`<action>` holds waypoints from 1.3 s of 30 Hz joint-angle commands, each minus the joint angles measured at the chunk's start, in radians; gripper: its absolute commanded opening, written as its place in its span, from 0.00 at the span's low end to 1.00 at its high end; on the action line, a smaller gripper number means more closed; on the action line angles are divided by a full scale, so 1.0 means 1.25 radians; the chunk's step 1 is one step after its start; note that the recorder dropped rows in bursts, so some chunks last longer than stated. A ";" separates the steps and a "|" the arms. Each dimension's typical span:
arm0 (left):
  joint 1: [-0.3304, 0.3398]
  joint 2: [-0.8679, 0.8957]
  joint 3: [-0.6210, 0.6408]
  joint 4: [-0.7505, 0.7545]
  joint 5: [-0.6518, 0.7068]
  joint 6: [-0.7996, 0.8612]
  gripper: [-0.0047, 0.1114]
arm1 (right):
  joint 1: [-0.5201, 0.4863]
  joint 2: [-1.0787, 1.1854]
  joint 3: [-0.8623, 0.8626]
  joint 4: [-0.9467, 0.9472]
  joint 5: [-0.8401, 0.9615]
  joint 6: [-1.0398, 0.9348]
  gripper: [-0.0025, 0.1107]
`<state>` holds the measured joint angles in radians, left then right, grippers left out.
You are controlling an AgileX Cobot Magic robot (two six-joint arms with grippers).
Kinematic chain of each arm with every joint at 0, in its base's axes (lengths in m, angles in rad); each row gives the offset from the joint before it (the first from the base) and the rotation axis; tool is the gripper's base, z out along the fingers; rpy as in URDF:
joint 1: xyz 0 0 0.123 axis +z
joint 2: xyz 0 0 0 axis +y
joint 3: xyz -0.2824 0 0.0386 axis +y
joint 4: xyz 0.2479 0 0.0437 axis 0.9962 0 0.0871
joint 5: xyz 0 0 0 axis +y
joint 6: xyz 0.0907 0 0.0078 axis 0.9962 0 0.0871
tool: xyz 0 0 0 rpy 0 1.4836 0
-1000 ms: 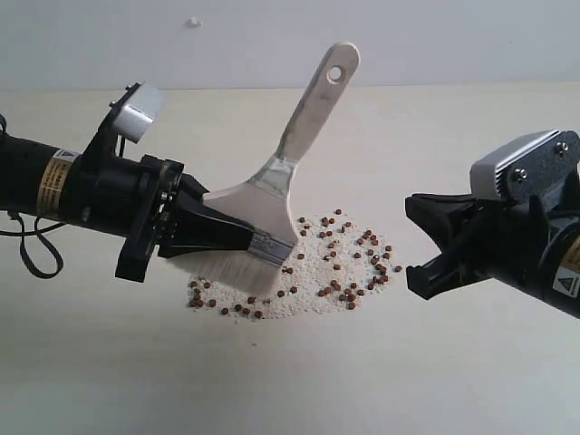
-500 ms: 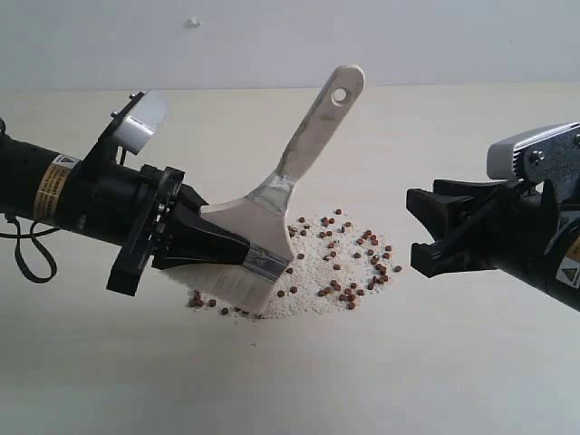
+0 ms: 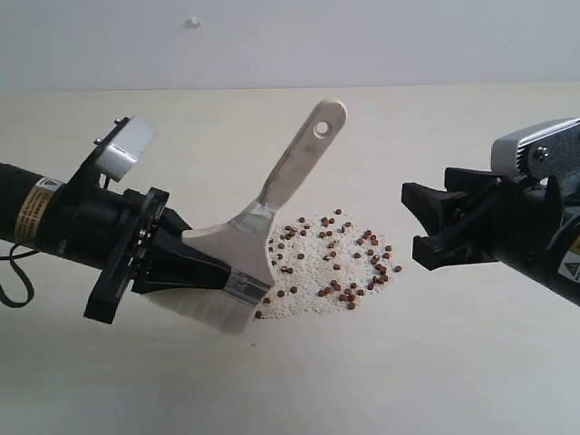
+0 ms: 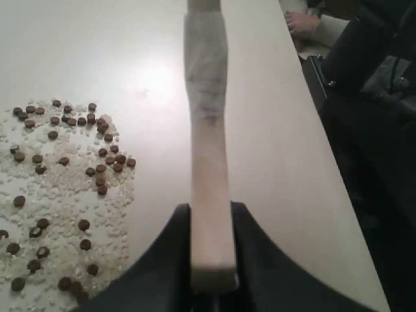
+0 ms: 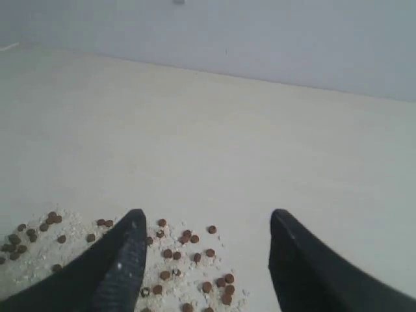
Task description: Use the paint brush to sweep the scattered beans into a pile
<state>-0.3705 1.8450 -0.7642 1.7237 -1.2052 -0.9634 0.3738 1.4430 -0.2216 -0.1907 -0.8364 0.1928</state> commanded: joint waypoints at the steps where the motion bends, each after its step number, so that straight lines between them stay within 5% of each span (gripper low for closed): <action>1: 0.013 -0.005 0.006 -0.070 -0.013 0.035 0.04 | -0.004 0.000 0.005 -0.007 -0.039 0.016 0.50; 9: 0.061 -0.005 0.004 -0.081 -0.013 0.015 0.04 | -0.004 0.000 0.005 -0.169 -0.163 0.144 0.50; 18: 0.065 -0.005 0.004 -0.028 -0.013 -0.011 0.04 | -0.004 0.000 0.005 -0.163 -0.195 0.187 0.54; 39: 0.006 -0.005 0.004 -0.031 -0.013 0.013 0.04 | -0.002 0.000 -0.036 -0.349 -0.169 0.225 0.56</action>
<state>-0.3590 1.8450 -0.7622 1.6926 -1.2052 -0.9496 0.3738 1.4430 -0.2609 -0.6183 -1.0644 0.4885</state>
